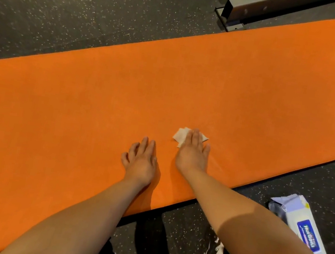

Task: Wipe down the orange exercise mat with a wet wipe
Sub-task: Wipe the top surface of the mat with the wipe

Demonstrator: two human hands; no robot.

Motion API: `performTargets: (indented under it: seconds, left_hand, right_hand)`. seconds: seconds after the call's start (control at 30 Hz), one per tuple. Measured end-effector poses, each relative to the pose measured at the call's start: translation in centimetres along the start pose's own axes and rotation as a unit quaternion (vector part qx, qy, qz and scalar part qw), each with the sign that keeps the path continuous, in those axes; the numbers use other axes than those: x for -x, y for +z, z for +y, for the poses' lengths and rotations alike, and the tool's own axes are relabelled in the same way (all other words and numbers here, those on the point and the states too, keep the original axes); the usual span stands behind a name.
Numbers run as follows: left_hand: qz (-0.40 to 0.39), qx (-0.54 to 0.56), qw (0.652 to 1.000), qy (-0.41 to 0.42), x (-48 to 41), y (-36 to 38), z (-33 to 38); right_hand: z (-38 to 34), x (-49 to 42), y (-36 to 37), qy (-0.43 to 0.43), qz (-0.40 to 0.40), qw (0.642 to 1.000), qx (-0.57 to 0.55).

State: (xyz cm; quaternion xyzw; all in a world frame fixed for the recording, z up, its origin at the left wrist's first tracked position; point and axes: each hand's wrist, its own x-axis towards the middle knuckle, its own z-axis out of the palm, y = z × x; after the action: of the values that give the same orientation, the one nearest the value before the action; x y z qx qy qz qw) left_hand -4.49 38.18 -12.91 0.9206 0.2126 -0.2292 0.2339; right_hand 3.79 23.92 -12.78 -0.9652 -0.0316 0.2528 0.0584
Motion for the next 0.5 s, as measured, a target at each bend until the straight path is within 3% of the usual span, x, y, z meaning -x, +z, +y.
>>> performTargets:
  seconds: [0.07, 0.17, 0.23, 0.27, 0.4, 0.5]
  left_hand:
    - [0.006, 0.012, 1.000, 0.001, 0.0, 0.0, -0.3]
    - [0.023, 0.056, 0.998, 0.012, 0.3, 0.1, -0.6]
    - [0.018, 0.073, 0.997, 0.011, 0.3, -0.1, -0.7]
    - [0.010, 0.068, 0.998, 0.011, 0.3, -0.2, -0.8]
    - [-0.020, 0.036, 0.999, 0.008, 0.2, -0.8, -0.9]
    - [-0.010, 0.039, 0.999, 0.001, 0.3, -1.1, -0.4]
  right_hand:
    - [-1.4, 0.6, 0.6, -0.026, -0.005, 0.999, -0.020]
    - [-3.6, 2.6, 2.1, -0.170, -0.045, 0.984, -0.017]
    - [-3.0, 2.2, 2.2, -0.212, -0.055, 0.976, 0.007]
    - [-2.4, 1.6, 1.8, -0.202, -0.045, 0.978, 0.023]
    - [-0.6, 0.8, 0.4, -0.025, 0.031, 0.999, -0.023]
    - [-2.9, 2.5, 0.8, -0.098, 0.002, 0.993, -0.061]
